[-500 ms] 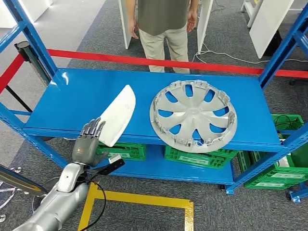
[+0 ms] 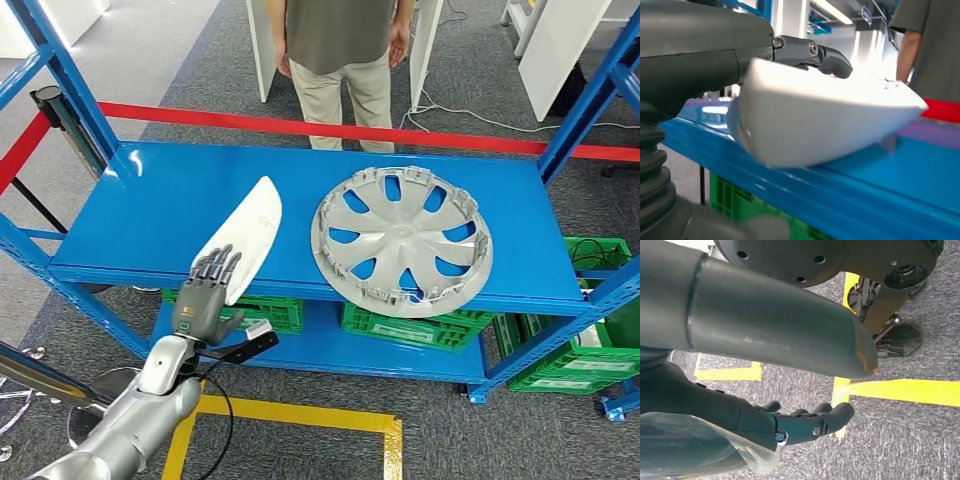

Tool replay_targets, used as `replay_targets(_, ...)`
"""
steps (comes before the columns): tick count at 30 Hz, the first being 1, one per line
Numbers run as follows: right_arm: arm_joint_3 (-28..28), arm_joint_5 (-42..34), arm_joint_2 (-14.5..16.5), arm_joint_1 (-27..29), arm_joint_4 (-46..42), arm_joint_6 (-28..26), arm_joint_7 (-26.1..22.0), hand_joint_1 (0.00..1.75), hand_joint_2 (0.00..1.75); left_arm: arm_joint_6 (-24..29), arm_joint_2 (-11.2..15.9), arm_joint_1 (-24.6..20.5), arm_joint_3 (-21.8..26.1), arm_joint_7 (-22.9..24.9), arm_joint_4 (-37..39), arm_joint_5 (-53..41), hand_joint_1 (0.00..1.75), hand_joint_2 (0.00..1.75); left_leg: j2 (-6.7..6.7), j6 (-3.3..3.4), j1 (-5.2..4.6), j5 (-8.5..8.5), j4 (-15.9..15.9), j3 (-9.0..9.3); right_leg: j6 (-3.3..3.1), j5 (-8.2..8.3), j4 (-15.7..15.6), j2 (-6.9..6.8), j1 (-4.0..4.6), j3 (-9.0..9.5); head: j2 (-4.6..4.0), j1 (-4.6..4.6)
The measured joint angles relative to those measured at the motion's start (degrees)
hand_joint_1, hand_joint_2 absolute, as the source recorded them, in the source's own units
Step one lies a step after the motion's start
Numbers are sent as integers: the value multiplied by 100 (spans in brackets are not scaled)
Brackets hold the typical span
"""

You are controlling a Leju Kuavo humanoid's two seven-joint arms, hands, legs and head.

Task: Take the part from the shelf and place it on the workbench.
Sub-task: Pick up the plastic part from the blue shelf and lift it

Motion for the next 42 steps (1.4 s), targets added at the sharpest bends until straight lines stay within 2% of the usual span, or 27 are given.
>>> replay_targets(11,2,-1,0,5,0,6,17,0,0,64,-86,-11,-89,11,135,125,175,175,0,0,0,0,0,0,0,0,0,-2,0,3,0,-1)
replay_targets(23,36,-25,0,5,0,21,-29,0,0,144,82,87,-105,210,-308,-197,175,175,0,0,0,0,-1,1,0,0,1,-1,1,5,0,0)
replay_targets(30,53,-28,0,4,-2,26,-108,0,0,144,257,439,383,379,-1584,-1666,175,175,0,0,1,0,-1,-1,0,0,2,0,1,2,0,-1)
replay_targets(36,84,-40,0,-8,-3,26,-140,0,0,142,446,592,573,574,-2555,-2042,175,175,0,0,1,0,-2,-1,0,0,2,-2,1,2,0,0)
replay_targets(42,85,-96,0,-12,-6,26,-179,0,0,142,967,593,334,1347,-3421,-2215,175,175,0,-1,2,1,-2,0,0,0,2,-2,2,1,0,-1)
